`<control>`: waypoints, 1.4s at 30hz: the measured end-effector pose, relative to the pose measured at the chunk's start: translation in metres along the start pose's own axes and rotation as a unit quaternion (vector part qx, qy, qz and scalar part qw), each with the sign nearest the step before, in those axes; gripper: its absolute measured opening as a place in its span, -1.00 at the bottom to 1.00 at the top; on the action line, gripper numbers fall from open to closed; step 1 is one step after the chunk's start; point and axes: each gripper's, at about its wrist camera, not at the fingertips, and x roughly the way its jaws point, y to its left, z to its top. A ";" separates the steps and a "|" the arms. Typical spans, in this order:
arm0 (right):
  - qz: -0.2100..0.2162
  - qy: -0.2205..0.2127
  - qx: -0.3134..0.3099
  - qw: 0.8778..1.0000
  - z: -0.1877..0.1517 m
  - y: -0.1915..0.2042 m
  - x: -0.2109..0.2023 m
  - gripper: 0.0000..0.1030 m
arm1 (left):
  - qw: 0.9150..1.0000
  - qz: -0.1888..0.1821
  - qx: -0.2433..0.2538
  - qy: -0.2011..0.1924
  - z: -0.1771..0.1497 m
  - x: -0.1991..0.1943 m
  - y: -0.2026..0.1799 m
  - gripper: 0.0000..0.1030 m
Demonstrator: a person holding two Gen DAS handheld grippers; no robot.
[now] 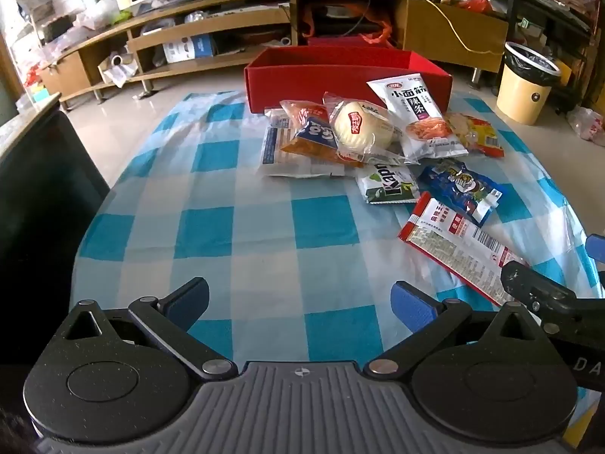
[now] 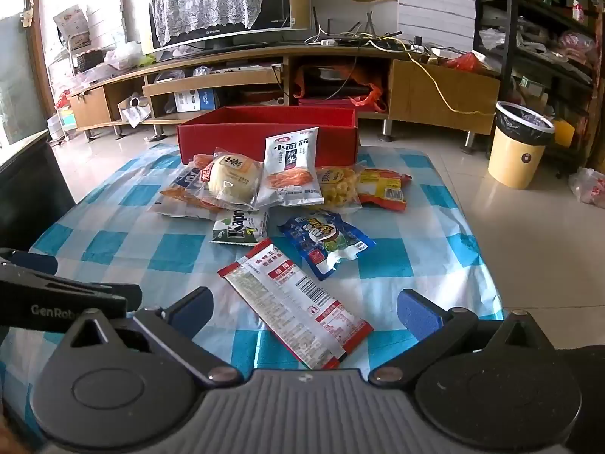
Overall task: Organize snacks
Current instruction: 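Move right tool toward red-white spicy strip packet while left tool approaches wrapped round bun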
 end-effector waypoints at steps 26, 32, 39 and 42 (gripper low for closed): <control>-0.003 0.025 -0.016 1.000 -0.009 0.001 0.010 0.95 | 1.000 0.000 0.011 0.027 -0.012 0.009 -0.002 0.97; 0.005 0.024 -0.018 1.000 -0.008 0.000 0.013 0.86 | 1.000 0.002 0.011 0.029 -0.012 0.010 -0.002 0.96; 0.009 0.024 -0.027 0.999 -0.008 0.002 0.015 0.81 | 1.000 0.004 0.009 0.029 -0.012 0.011 -0.002 0.96; 0.013 0.027 -0.032 0.999 -0.007 0.003 0.017 0.76 | 1.000 0.004 0.007 0.031 -0.012 0.012 -0.001 0.96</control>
